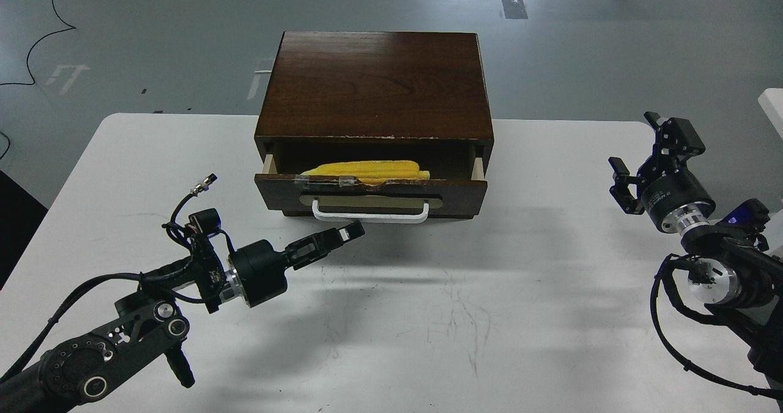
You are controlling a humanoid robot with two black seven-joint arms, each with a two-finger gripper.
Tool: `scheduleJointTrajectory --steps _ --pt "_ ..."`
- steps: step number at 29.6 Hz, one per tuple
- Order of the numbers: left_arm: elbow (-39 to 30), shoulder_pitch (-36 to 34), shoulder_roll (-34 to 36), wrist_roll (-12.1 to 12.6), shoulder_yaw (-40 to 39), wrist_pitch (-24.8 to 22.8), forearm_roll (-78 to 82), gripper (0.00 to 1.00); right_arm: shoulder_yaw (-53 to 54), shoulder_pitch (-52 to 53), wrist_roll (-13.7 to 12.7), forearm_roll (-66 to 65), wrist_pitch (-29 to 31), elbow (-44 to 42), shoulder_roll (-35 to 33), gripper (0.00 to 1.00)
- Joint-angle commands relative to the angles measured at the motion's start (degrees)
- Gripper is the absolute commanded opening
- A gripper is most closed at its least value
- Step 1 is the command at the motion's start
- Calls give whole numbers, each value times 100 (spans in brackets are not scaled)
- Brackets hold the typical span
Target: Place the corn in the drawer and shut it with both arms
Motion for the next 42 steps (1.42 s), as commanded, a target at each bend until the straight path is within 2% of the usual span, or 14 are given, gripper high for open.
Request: scheduleJointTrajectory --steps 1,12,42 --pt "197 -126 -10 3 0 77 -23 0 1 0 0 0 0 0 0 100" --pt "601 -328 -54 3 0 349 -58 0 1 -9 0 0 -9 0 0 100" --pt "628 -373 -72 3 34 490 -94 0 1 -17 0 0 -18 -9 0 100"
